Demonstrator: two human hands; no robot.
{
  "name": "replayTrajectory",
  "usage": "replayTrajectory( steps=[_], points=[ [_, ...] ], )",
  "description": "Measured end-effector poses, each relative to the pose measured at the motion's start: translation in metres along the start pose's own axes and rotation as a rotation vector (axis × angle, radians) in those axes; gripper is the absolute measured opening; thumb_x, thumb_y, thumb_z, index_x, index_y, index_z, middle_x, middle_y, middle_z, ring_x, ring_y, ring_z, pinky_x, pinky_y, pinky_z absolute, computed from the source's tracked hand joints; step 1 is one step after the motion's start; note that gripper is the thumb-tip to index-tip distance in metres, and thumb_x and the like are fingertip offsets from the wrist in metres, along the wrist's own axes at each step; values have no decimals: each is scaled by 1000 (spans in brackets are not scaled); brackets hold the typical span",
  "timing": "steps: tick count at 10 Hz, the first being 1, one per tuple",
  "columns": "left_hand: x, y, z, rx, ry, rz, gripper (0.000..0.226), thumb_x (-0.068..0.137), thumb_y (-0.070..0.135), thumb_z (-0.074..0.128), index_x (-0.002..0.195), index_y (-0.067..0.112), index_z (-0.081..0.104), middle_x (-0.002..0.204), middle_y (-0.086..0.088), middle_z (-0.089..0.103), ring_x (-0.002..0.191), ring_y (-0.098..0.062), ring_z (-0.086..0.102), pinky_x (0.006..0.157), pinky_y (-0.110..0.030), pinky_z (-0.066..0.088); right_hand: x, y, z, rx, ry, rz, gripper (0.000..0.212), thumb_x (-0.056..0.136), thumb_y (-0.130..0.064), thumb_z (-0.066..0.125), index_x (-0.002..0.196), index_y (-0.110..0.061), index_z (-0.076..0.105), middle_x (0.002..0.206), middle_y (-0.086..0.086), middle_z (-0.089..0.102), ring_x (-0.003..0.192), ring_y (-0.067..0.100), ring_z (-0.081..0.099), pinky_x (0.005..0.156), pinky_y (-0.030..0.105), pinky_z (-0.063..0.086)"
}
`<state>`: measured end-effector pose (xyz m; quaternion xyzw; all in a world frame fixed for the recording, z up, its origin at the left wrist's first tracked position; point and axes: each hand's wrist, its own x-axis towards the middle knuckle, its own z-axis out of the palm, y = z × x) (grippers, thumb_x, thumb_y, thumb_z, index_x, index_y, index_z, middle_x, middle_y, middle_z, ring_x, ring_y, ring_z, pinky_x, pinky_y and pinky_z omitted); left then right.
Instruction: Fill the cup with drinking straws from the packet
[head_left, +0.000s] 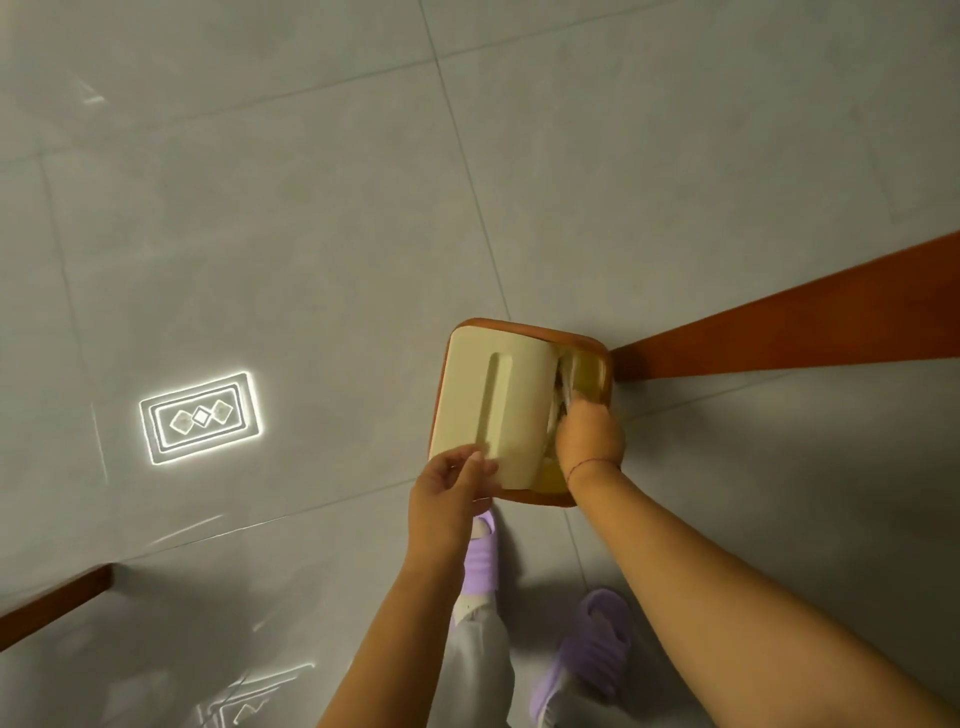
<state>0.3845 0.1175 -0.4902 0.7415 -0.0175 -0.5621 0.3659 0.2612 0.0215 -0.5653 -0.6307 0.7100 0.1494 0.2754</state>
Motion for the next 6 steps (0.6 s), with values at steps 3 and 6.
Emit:
replayTrajectory(
  steps=[3,6],
  points=[
    [-8,9,-7,-19,-13,39,20,96,22,54,109,11,62,96,-9,72,82,-18,68,73,-24,55,-17,-1,-27,358,42,103,35,89,-33,56,116,-11,53,112,11,65,102,32,62,82,41,53],
    [-90,60,-18,9,-42,112,15,97,24,53,103,14,62,97,-10,71,85,-21,67,74,-26,53,-96,-12,-119,576,55,7,39,87,-36,58,120,-18,51,117,4,60,102,24,59,79,34,51]
  ],
)
